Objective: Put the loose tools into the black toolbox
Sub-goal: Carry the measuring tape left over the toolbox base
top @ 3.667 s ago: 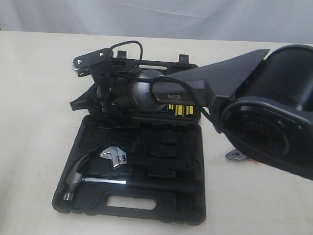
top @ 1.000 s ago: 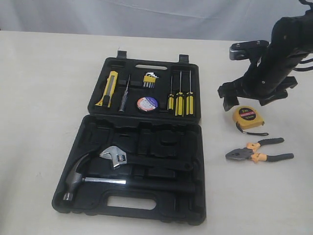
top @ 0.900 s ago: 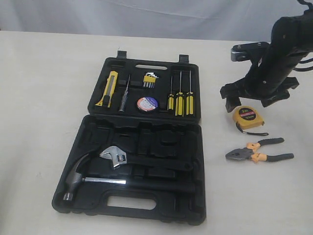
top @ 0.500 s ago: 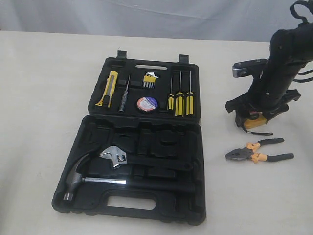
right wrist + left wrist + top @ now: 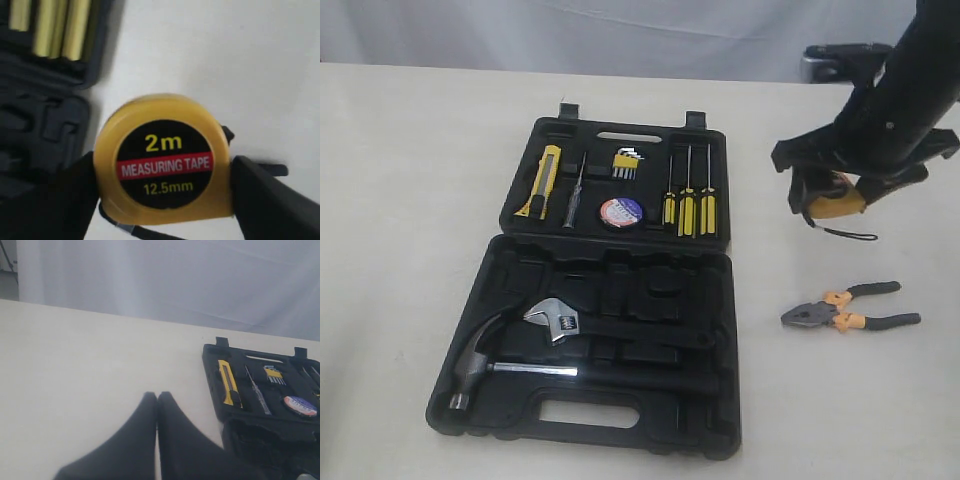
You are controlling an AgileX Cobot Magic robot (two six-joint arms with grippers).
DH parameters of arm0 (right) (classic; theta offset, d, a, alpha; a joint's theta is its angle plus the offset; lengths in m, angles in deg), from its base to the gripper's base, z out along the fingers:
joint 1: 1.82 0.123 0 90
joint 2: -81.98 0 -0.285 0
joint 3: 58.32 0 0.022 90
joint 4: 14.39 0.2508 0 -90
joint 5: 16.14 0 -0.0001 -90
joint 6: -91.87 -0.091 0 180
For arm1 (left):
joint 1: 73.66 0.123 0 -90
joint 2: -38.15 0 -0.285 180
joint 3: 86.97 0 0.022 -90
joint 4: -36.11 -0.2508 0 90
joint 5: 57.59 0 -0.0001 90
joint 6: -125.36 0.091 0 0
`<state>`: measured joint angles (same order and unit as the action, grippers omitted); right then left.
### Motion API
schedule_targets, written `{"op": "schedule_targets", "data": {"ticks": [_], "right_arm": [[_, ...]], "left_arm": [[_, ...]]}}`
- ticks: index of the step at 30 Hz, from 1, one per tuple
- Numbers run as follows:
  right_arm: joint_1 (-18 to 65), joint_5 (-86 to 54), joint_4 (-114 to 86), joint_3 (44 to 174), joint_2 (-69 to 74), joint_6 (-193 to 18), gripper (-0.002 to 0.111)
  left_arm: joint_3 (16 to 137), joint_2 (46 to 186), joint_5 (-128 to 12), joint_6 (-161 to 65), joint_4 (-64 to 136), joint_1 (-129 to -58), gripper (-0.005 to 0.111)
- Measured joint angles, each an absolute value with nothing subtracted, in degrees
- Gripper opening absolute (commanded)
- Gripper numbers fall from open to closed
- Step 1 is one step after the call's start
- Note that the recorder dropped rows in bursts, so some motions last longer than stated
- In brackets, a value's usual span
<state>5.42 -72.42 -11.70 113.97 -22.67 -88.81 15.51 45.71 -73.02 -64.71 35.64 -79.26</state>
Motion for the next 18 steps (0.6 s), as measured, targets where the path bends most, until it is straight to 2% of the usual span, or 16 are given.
{"op": "schedule_targets", "data": {"ticks": [9,13,18], "right_arm": [[27.9,-74.6,-11.1,114.2,-12.7,-102.4,-0.001],[37.7,-67.9,-17.3,114.3,-14.6,-114.0,-0.001],[43.8,-57.3,-28.6,114.3,-20.3,-133.2,-0.001]], "left_arm": [[15.5,45.7,-73.0,-64.7,35.6,-79.3,0.000],[15.5,45.7,-73.0,-64.7,35.6,-79.3,0.000],[15.5,45.7,-73.0,-64.7,35.6,-79.3,0.000]]}}
